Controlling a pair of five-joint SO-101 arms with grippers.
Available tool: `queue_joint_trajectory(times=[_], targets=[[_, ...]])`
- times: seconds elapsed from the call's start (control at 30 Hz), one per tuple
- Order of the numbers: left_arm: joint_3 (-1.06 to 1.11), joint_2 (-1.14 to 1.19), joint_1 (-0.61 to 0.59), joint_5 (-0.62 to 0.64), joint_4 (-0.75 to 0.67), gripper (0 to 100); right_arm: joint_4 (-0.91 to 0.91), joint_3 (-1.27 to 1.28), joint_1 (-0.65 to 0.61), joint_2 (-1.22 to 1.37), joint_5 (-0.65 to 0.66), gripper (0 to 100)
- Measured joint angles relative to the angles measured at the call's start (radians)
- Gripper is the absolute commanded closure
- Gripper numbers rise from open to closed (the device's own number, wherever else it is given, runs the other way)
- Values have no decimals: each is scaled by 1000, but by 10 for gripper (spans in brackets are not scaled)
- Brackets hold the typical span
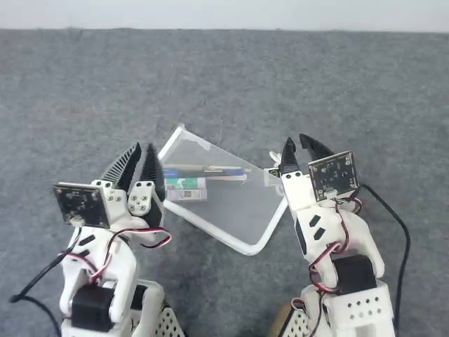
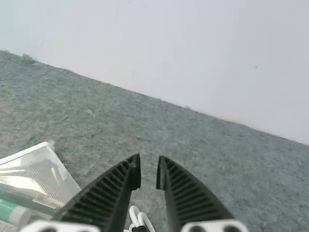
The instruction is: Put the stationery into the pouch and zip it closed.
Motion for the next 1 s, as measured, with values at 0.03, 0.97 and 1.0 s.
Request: queue_joint_trajectory(times=[0.03, 0.97, 1.0], targets=[[0, 0, -2, 0, 0, 990, 0, 2, 8, -14, 0, 956], [241, 14, -143, -178, -147, 988, -3, 267, 147, -376, 0, 989], [259, 18, -169, -178, -147, 988, -3, 281, 146, -377, 0, 989]])
